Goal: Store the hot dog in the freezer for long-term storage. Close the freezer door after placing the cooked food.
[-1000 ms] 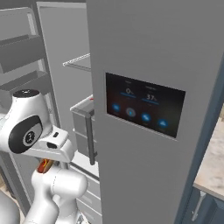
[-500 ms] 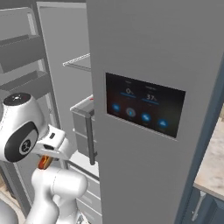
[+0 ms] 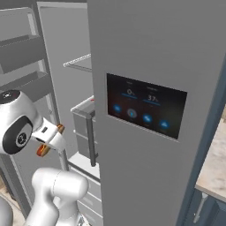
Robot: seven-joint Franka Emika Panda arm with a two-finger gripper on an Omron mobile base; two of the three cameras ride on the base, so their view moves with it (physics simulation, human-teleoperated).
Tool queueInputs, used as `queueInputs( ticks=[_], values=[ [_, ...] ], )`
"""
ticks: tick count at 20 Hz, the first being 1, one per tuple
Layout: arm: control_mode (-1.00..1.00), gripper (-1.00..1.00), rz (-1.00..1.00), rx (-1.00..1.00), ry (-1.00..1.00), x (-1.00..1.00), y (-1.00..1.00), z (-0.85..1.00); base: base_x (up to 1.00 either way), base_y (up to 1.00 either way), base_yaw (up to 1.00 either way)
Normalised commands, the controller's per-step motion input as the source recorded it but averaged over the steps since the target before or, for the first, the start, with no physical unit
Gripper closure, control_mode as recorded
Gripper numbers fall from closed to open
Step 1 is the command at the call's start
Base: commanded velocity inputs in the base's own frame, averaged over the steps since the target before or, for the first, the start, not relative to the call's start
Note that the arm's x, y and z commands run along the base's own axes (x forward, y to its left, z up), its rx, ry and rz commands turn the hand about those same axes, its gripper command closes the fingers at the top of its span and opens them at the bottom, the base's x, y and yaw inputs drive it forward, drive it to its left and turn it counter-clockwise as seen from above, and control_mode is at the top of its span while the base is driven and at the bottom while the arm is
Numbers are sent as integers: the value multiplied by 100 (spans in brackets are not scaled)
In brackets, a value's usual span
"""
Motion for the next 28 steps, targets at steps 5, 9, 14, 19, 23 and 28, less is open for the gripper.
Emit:
queueInputs(
  ticks=[5,9,14,19,23,28],
  values=[
    [-100,100,-14,0,-20,34,0,-55,0,0,0],
    [-100,100,-11,0,-14,39,3,-54,0,0,0],
    [-100,100,-7,0,-13,28,1,-58,0,0,0],
    [-100,100,-6,0,-13,33,0,-40,0,0,0],
    [-100,100,-1,0,-13,59,0,-47,0,0,0],
    [-100,100,0,0,-2,60,0,-23,0,0,0]
  ],
)
